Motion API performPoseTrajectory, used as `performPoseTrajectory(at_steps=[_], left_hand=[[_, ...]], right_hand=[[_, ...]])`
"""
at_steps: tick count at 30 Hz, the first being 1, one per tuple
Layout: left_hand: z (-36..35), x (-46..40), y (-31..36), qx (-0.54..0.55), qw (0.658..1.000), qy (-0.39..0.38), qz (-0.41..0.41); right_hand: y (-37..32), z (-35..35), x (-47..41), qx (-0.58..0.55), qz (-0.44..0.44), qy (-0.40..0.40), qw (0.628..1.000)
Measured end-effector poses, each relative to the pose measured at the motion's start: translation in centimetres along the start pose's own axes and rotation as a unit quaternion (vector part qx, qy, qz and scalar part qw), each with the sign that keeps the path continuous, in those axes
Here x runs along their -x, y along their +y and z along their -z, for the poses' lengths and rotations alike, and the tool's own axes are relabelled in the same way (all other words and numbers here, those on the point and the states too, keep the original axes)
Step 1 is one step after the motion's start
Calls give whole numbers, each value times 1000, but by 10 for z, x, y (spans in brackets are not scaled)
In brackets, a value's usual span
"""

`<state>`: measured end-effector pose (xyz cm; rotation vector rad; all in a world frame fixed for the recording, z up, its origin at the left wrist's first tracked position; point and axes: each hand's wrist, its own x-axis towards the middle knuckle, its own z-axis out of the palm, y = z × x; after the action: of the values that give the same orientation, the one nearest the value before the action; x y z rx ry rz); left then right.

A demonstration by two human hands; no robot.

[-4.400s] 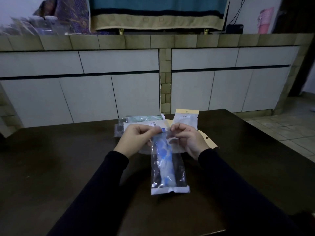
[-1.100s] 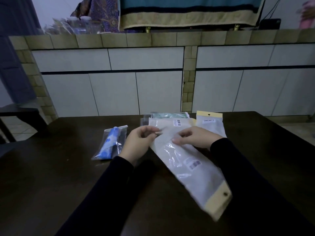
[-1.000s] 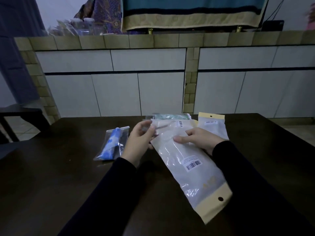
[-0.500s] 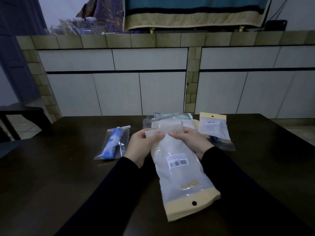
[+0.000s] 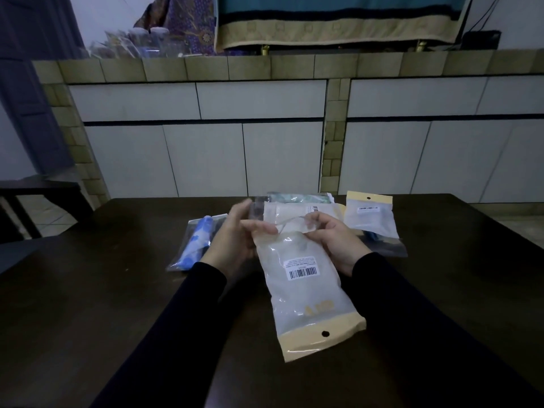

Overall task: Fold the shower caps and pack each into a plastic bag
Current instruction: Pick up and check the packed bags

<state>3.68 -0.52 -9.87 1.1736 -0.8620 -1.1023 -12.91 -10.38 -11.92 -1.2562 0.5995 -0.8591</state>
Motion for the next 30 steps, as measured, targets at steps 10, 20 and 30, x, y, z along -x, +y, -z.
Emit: performPoseTrajectory(at_steps=[10, 20, 30], left_hand=[[3, 0, -4, -95, 992, 7, -80], [14, -4, -2, -32, 997, 1, -64], [15, -3, 4, -24, 991, -31, -125]], right_hand=[[-4, -10, 2, -38, -76, 55, 995], [-4, -11, 4, 22, -17, 7, 1000], [-14, -18, 10, -76, -21, -31, 996]])
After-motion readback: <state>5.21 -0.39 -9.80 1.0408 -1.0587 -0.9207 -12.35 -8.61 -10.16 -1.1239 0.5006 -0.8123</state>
